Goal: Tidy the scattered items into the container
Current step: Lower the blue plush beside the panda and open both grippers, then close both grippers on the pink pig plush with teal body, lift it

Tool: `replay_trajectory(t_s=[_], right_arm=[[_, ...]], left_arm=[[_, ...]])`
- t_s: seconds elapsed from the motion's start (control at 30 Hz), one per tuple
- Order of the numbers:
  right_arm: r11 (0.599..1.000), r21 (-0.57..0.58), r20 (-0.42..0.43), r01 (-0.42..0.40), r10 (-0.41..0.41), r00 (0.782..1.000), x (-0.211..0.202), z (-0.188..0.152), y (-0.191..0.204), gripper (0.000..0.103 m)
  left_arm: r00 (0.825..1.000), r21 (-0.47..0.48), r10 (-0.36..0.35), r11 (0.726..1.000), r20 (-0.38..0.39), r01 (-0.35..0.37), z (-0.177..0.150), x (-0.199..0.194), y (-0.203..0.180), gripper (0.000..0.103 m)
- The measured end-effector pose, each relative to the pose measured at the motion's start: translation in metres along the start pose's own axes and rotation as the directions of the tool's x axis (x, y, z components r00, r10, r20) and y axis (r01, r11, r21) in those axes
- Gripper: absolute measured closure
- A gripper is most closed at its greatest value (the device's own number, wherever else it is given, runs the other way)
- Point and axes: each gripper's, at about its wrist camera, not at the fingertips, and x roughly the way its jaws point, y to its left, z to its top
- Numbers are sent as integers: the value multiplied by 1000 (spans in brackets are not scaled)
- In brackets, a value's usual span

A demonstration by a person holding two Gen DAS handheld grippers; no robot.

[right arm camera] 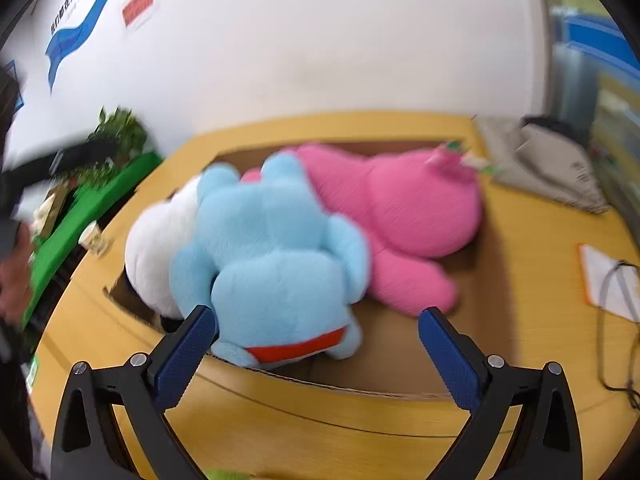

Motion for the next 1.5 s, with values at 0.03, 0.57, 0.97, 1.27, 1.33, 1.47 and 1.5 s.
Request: replay_trajectory(t_s=[0.03,0.57,0.97,1.27,1.33,1.47,1.5], right_arm=[[1000,-6,14,23,-23,1000,-5,6,2,0],[968,-160,67,192,-184,981,-98,-50,57,0],[965,-251,18,79,-77,997,-124,-98,27,0],[963,-269,-64,-7,-11,998,-70,-125,1,1],[976,-218,-86,-6,-13,996,-59,-122,-9,2],[984,-175,-151,-38,11,988,-43,-132,-12,9],[987,-156,-143,-37,14,990,-46,-136,-11,9]], left_arm=[[1000,-26,15,1000,-7,-15,-9,-8,-3,22],[995,-144,-99,985,-6,97,-103,-84,-71,22],[967,-270,-245,938,-69,218,-136,-72,-69,22],[952,-290,-275,930,-135,228,-153,-59,-75,22],[952,-299,-269,929,-146,217,-157,-56,-73,22],[947,-327,-268,924,-179,199,-167,-44,-68,22],[944,-337,-272,920,-187,198,-170,-38,-67,22]])
